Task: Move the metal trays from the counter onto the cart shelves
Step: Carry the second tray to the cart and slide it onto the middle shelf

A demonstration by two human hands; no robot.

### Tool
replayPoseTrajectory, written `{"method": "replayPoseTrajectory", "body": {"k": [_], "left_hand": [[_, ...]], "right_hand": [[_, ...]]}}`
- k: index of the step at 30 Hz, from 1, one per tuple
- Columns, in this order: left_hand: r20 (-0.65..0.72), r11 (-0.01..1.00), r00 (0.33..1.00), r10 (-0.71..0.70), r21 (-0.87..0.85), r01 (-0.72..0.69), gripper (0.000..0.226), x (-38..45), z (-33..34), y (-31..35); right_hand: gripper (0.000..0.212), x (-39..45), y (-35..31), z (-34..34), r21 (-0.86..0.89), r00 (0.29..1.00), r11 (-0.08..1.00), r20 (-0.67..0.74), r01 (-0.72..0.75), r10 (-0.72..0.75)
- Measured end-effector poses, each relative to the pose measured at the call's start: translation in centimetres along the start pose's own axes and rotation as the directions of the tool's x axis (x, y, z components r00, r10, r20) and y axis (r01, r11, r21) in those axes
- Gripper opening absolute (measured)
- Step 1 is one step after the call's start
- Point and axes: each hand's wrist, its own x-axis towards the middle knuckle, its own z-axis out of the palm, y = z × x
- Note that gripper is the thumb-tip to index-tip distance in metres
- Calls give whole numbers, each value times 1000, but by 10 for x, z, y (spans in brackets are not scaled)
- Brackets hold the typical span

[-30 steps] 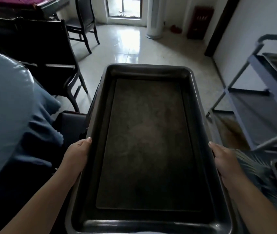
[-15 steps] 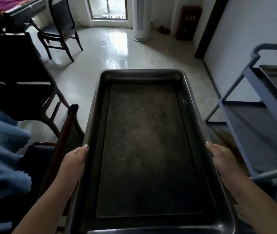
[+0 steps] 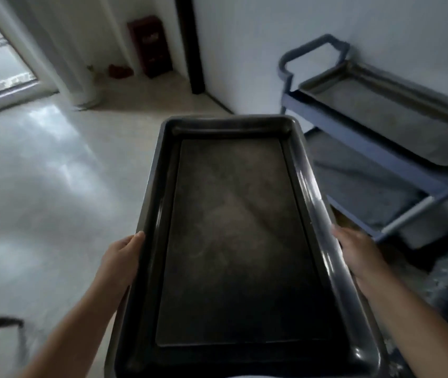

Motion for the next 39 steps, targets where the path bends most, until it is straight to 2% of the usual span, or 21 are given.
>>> {"method": "replayPoseTrajectory", "body": {"k": [3,5,10,15,21,25,31,35,39], "left_hand": [[107,994,992,64,80,-72,37,53,31,37],[166,989,982,84,106,-102,34,87,57,62],[244,972,966,82,193,-132,32,159,108,122],[344,944,938,53,288,-159,32,214,148,148],[484,890,874,-34,412,-194,40,291,214,166],[561,872,827,-22,415,-259,36,333,267,181],[685,827,728,-29,426,-367,36,386,352,220],[720,824,694,-13,401,-401,36,423,417,228],[731,845,682,-12,371,-384,40,448,482,213]], "right_hand": [[39,28,9,-4,69,989,997,-138,-42,51],[43,52,9,-6,76,981,994,-174,-76,88],[31,107,2,-11,127,965,980,-198,-151,174],[32,143,-6,-17,247,932,944,-237,-216,276],[34,174,3,-19,341,838,860,-266,-380,476],[42,202,12,-9,378,770,819,-319,-432,553],[37,247,24,14,394,652,787,-444,-474,615],[34,288,44,18,399,617,769,-459,-500,639],[43,342,81,10,333,602,780,-500,-530,622]]}}
